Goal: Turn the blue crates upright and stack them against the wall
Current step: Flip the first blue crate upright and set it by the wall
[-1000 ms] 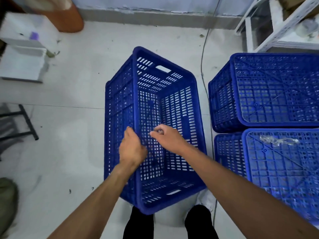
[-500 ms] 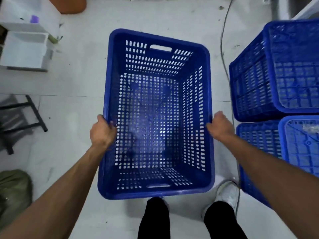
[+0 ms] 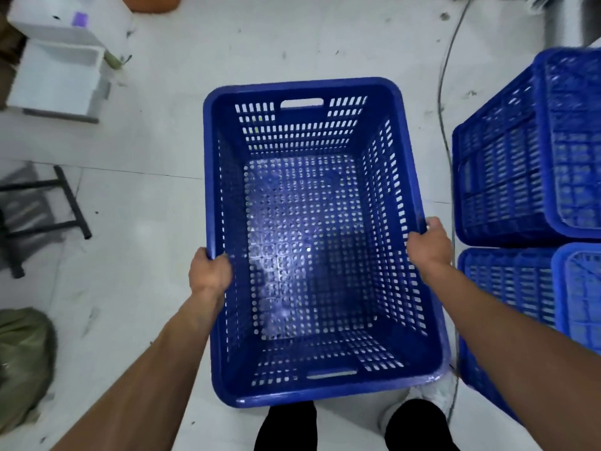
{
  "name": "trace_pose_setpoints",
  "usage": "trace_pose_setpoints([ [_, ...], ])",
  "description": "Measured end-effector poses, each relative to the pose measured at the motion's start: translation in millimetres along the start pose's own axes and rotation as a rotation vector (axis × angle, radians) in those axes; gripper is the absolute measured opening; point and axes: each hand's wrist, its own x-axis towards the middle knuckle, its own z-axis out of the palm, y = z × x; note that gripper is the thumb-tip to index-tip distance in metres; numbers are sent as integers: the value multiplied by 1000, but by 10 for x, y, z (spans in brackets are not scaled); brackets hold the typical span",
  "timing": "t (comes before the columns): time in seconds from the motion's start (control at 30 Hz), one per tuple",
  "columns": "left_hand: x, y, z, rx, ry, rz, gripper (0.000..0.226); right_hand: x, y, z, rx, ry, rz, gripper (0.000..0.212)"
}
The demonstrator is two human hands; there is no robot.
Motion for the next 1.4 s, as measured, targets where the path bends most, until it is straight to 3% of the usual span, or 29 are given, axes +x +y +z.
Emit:
trace_pose_setpoints([
  [0.17, -384, 76, -266, -83, 59, -33, 13, -207, -364, -385, 131, -14, 37, 26],
  [0.43, -1336, 589, -1253, -183, -11, -70, 12, -1102, -1179, -1355, 190, 59, 35, 15],
  [0.53, -1558, 732, -1696, -200, -56, -94, 18, -1400, -1507, -1652, 162, 74, 50, 21],
  [0.6, -1722, 900, -2014, -142, -73, -55, 24, -1569, -1738, -1836, 136, 68, 50, 24],
  [0.73, -2114, 1216, -2500, 99, -73, 81, 63, -2023, -2088, -2326, 141, 140, 0, 35],
  [0.87, -2427, 1510, -2776, 147, -161, 68, 58, -2373, -2483, -2903, 102, 211, -70, 34],
  [1.0, -2506, 2039, -2943, 24, -169, 56, 51, -2331, -3020, -3230, 101, 263, -183, 29],
  [1.13, -2445, 2306, -2936, 60, -149, 66, 53, -2097, -3402, -3277, 123, 265, -241, 22],
  [1.27, -2329, 2679, -2746, 39, -122, 55, 42, -1679, -3834, -3296, 92, 233, -289, 22],
  [1.4, -2205, 3048, -2466, 20, -69, 2, 45, -1246, -4288, -3406, 72, 172, -331, 24],
])
